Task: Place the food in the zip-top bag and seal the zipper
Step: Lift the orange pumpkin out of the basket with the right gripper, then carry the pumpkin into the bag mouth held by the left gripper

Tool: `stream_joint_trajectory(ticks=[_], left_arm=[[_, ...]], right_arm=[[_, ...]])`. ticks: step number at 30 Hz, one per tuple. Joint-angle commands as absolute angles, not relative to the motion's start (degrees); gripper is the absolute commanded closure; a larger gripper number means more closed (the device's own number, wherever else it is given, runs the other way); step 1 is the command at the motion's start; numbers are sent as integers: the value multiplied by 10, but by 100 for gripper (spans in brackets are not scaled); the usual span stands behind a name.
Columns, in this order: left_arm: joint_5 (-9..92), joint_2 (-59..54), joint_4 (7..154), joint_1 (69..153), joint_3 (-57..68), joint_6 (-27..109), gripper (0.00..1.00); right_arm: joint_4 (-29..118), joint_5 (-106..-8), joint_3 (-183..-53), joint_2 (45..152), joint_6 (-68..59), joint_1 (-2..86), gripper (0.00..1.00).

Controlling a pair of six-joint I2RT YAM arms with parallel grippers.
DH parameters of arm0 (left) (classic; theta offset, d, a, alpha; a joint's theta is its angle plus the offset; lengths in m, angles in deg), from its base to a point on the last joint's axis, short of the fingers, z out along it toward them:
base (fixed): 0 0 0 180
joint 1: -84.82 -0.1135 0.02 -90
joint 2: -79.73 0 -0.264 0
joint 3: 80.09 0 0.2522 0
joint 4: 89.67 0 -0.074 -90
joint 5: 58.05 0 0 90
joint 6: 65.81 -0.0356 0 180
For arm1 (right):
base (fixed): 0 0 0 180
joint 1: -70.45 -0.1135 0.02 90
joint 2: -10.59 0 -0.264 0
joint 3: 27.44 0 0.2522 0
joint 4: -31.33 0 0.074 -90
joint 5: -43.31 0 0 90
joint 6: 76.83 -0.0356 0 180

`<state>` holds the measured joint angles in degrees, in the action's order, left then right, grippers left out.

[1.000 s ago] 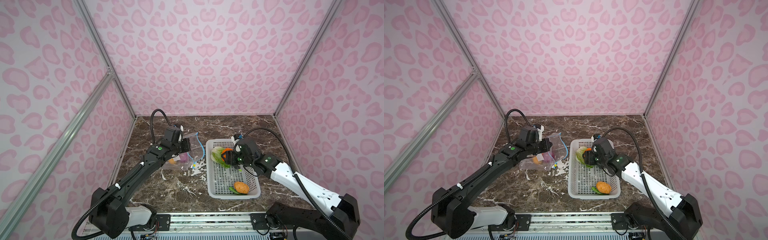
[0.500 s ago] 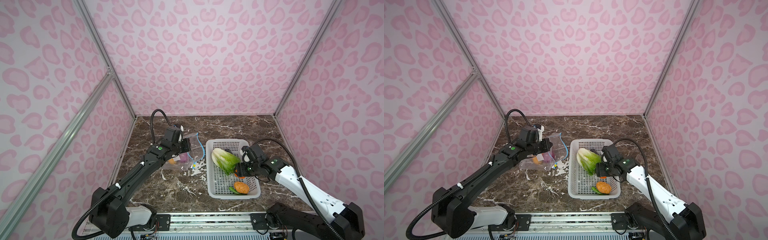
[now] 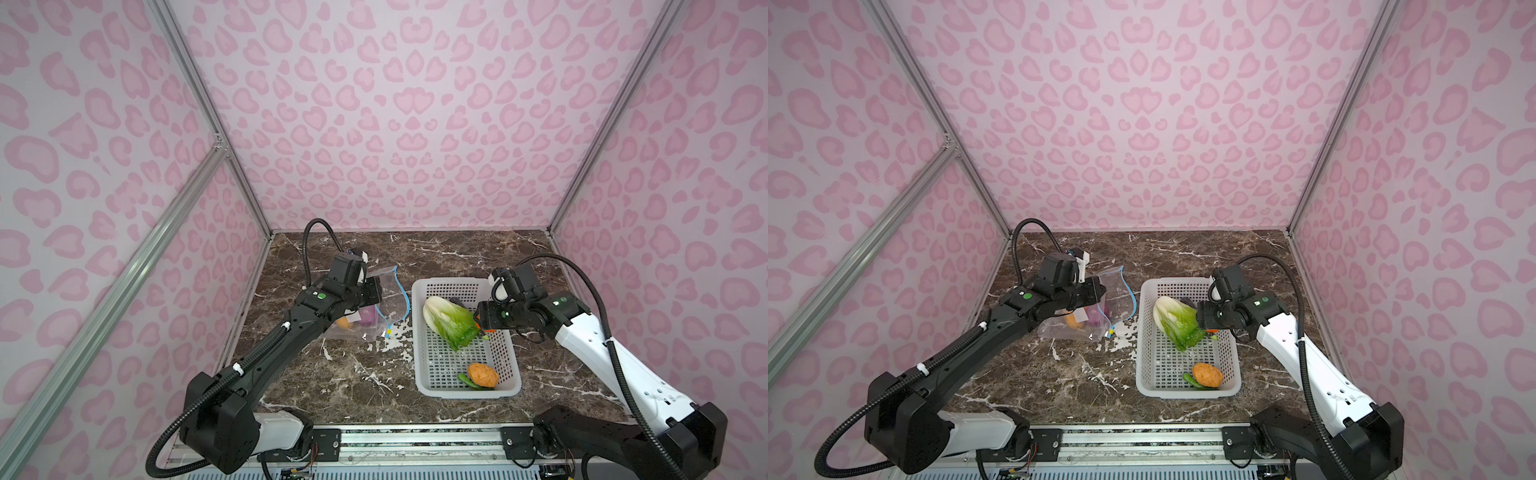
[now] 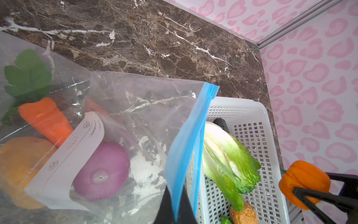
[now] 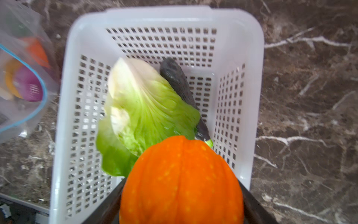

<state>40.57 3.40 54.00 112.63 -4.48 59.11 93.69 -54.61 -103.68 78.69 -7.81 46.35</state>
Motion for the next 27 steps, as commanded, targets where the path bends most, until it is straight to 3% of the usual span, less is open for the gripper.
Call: stream_joint_trajectory(ticks=[1, 7, 18, 27], left_arm=[[411, 30, 554, 1126, -41, 592, 98], [406, 37, 551, 1126, -38, 586, 98], [400, 47, 548, 1126, -36, 583, 98], [405, 55, 545, 1126, -32, 581, 98]], right_arm=[[822, -613, -1050, 800, -90, 461, 29], [650, -628, -1081, 860, -105, 396, 31], [579, -643, -1154, 995, -81, 279, 31], [538, -621, -1157, 1069, -96, 245, 32]])
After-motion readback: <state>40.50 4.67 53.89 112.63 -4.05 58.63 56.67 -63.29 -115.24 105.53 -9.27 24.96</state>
